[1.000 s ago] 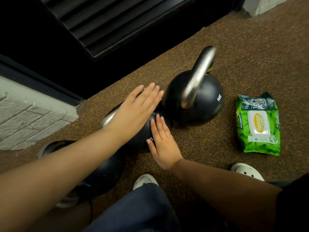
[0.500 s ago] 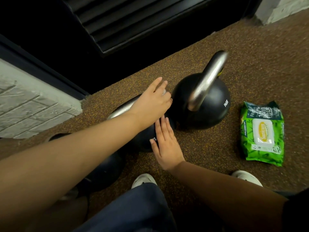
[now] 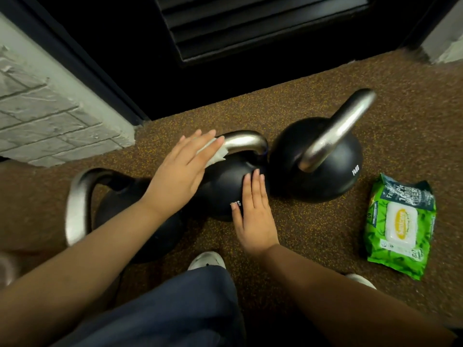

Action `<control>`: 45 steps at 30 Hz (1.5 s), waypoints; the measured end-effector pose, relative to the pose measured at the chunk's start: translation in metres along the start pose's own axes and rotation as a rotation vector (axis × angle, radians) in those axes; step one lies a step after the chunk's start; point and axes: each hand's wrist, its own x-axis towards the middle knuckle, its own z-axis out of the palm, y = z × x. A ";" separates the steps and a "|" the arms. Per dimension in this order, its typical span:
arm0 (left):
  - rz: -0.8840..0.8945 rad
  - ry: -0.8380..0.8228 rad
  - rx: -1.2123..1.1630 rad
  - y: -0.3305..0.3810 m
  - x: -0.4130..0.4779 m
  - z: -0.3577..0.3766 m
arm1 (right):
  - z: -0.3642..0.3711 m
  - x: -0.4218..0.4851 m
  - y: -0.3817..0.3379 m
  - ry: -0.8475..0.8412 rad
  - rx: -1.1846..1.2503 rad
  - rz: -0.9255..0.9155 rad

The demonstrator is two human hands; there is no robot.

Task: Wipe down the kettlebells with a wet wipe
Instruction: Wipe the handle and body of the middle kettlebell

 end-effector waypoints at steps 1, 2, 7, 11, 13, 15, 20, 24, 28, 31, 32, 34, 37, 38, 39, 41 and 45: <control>-0.053 0.028 -0.120 -0.002 -0.005 0.001 | 0.000 0.000 0.000 0.001 0.004 -0.001; -0.135 0.056 -0.245 -0.003 -0.011 0.002 | 0.000 0.000 -0.001 -0.002 0.010 0.001; -0.498 0.146 -0.666 0.004 -0.039 0.011 | -0.004 -0.001 0.002 -0.009 0.007 -0.011; -0.634 0.288 -0.874 0.014 -0.035 0.019 | -0.005 -0.002 -0.001 -0.016 0.033 -0.006; -0.672 0.354 -0.754 0.020 -0.023 0.019 | -0.004 -0.002 -0.004 -0.002 0.043 0.006; -0.594 0.377 -0.520 0.021 -0.009 0.014 | -0.002 -0.002 -0.006 0.003 0.040 0.010; -0.460 0.175 -0.050 0.032 0.041 -0.010 | -0.002 -0.001 -0.007 0.008 0.032 0.021; -0.745 -0.394 -0.446 0.012 0.075 -0.023 | -0.003 -0.002 -0.006 0.000 0.013 0.008; -0.546 -0.747 -0.671 -0.015 0.071 -0.033 | -0.004 -0.002 -0.003 -0.008 0.023 -0.009; -0.472 -0.741 -0.650 -0.022 0.063 -0.031 | -0.004 -0.002 -0.001 0.001 0.017 -0.027; -0.505 -0.713 -0.683 -0.024 0.060 -0.030 | -0.004 -0.002 -0.001 -0.004 0.021 -0.030; -0.693 -0.566 -0.797 -0.028 0.047 -0.021 | -0.005 -0.002 0.000 -0.018 0.035 -0.033; -1.005 -0.059 -0.943 -0.012 0.020 -0.004 | -0.005 -0.002 0.000 -0.016 0.040 -0.035; -0.990 0.128 -0.959 -0.003 0.010 0.002 | -0.005 -0.002 0.000 -0.015 0.038 -0.033; -0.925 0.268 -0.954 0.004 0.000 0.011 | -0.005 -0.003 0.000 -0.015 0.038 -0.033; -0.802 0.418 -0.904 0.012 -0.017 0.027 | -0.005 -0.003 0.000 -0.013 0.045 -0.033; -0.700 0.280 -0.708 0.006 -0.035 0.041 | -0.005 -0.002 0.002 -0.022 0.056 -0.045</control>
